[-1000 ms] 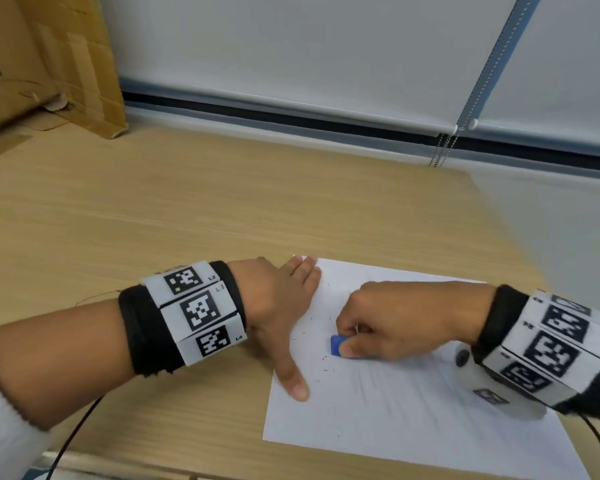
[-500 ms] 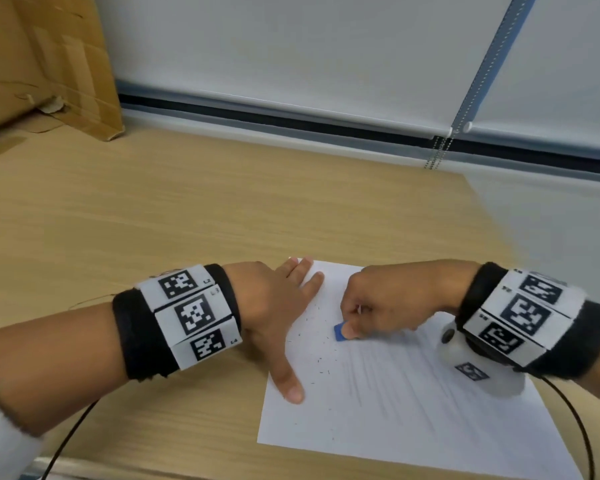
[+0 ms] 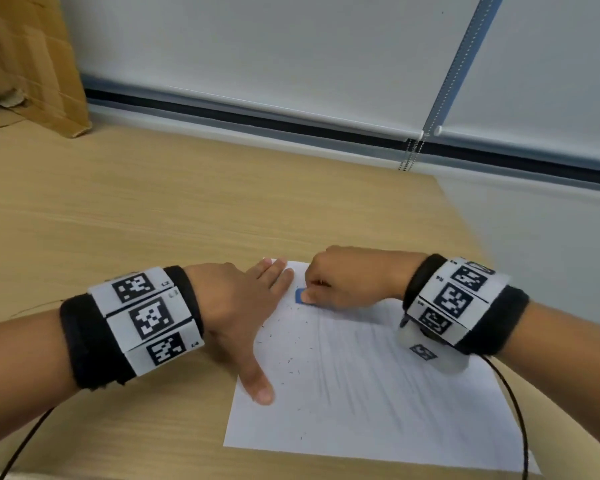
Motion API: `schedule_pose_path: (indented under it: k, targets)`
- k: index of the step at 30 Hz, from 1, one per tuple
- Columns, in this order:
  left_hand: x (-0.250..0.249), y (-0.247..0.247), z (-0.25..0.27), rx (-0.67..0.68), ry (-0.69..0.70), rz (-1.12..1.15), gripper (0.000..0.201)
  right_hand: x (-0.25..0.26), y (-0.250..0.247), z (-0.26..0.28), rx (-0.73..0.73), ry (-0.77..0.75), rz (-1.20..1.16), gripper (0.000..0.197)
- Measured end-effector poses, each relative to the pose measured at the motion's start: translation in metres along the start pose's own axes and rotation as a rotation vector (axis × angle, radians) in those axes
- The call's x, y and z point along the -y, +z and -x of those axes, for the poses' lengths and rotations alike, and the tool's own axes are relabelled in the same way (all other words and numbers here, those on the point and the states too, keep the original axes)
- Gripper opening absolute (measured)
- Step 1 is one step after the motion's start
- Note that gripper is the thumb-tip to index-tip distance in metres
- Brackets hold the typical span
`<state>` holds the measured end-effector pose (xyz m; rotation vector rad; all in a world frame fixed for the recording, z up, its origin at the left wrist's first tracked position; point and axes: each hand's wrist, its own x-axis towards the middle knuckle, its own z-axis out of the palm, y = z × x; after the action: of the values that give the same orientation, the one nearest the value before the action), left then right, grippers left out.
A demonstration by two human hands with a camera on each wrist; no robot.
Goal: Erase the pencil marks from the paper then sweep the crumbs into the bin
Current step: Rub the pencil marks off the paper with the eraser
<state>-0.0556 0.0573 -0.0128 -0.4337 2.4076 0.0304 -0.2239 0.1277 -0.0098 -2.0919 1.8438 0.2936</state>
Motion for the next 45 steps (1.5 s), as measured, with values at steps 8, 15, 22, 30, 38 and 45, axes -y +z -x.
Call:
schedule_pose_path:
  k: [8,15,22,30,38,45]
  targets:
    - [-0.003,-0.003,0.001,0.014,-0.027,-0.003,0.154,0.006,0.006,0.009,0.167,-0.044,-0.077,0.038]
    - [-0.002,-0.002,0.0,0.021,-0.032,0.011,0.155,0.013,0.01,0.03,0.035,-0.03,-0.087,0.042]
    - [-0.004,-0.002,-0.001,0.024,-0.039,0.017,0.155,0.035,0.013,0.051,0.15,-0.076,-0.084,0.044]
    - [-0.004,-0.003,-0.003,0.049,-0.064,0.001,0.156,0.041,0.018,0.063,0.145,-0.039,-0.084,0.04]
    - [-0.007,-0.007,0.0,0.063,-0.079,-0.016,0.154,0.048,0.025,0.083,0.126,0.0,-0.032,0.037]
    - [-0.004,-0.006,-0.001,0.073,-0.074,-0.026,0.155,0.059,0.036,0.14,-0.064,0.302,0.063,0.055]
